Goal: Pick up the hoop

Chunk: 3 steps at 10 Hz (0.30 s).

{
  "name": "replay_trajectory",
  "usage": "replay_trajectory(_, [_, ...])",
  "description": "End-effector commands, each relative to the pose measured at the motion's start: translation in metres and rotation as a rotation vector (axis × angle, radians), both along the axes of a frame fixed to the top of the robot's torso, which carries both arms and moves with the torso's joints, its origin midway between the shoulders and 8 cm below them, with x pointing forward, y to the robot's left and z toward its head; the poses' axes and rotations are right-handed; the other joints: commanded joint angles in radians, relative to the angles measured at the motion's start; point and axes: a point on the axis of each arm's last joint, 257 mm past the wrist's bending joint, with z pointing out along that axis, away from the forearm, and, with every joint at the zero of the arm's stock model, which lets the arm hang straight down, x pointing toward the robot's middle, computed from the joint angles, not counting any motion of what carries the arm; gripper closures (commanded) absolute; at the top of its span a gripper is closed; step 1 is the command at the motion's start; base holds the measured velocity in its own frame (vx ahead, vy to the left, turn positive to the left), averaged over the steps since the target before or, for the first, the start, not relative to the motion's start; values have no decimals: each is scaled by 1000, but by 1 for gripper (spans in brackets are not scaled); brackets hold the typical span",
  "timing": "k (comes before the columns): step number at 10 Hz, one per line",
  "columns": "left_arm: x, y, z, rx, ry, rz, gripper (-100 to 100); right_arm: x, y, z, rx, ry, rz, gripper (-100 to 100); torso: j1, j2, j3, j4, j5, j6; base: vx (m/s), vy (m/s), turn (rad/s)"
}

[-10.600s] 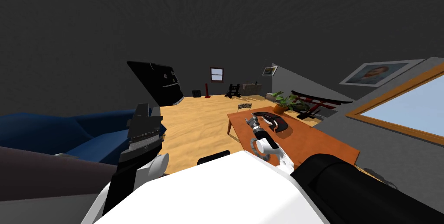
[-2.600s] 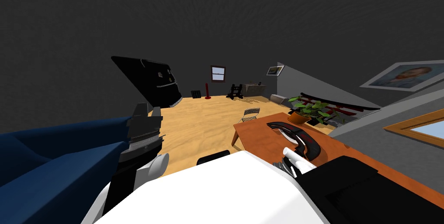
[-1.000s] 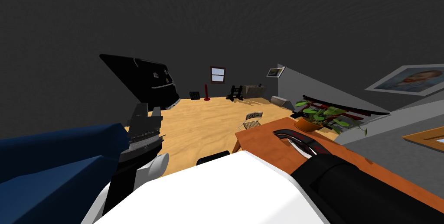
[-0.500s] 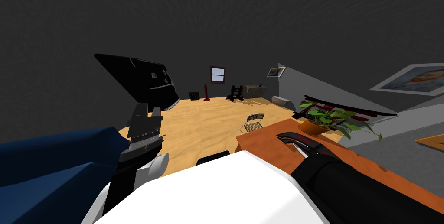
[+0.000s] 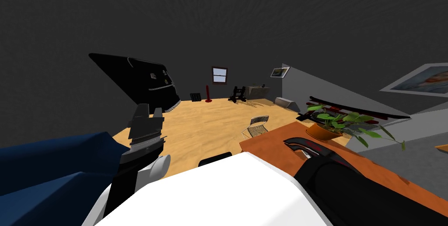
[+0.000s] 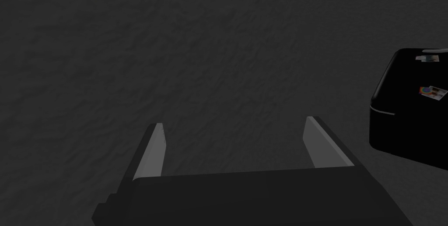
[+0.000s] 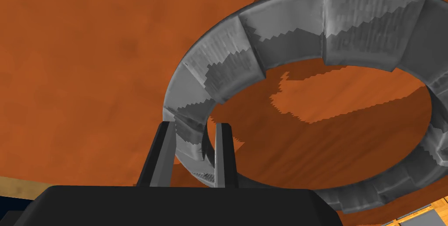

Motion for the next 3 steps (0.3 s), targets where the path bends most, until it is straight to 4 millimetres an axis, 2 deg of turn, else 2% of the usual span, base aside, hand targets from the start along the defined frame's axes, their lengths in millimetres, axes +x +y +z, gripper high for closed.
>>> replay_trajectory(1, [0,0,0,0,0,0,0,-14,6,3,0,0,-16,100,0,0,0,0,0,0,90,-22,-21])
replay_trajectory(2, [0,0,0,0,0,0,0,-11,3,3,0,2,-6,100,0,-1,0,0,0,-1,33,-8,-8])
replay_trajectory(3, [0,0,0,0,0,0,0,-12,3,3,0,2,-7,0,0,1,1,1,0,-2,6,-1,2])
